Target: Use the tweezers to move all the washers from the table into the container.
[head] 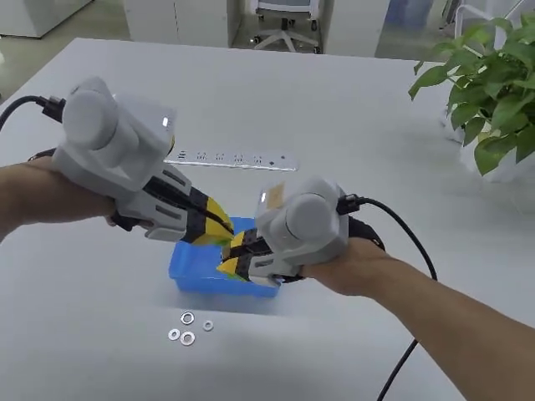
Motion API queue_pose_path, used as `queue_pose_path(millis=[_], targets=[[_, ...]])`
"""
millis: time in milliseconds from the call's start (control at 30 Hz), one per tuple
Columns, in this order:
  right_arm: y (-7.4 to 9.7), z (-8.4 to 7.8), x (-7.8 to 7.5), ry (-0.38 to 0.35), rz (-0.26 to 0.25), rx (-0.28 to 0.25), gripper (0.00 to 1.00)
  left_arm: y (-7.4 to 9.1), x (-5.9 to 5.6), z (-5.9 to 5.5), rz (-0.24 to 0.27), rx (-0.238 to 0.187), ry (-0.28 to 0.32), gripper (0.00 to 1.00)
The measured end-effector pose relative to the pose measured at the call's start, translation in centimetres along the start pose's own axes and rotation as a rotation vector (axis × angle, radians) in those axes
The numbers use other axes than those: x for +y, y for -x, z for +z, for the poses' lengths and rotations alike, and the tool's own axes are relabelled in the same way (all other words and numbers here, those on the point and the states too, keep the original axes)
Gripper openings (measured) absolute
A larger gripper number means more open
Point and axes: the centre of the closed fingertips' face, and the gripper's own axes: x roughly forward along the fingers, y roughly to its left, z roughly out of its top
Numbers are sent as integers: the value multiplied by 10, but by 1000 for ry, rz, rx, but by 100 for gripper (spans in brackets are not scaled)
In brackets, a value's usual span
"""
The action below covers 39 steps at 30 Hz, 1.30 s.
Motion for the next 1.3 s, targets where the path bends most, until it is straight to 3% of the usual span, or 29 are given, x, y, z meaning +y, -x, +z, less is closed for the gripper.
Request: queue_pose_path(millis=[233,733,1300], targets=[[-1,-6,-16,-3,-17,-3,10,-7,14,0,1,5,-17,5],[-14,-30,-33,-22,-21,12,10,-28,33,-15,-13,6,-20,5],[-37,-68,-45,-55,8,55,10,-59,51,-43,-30,15,11,5]])
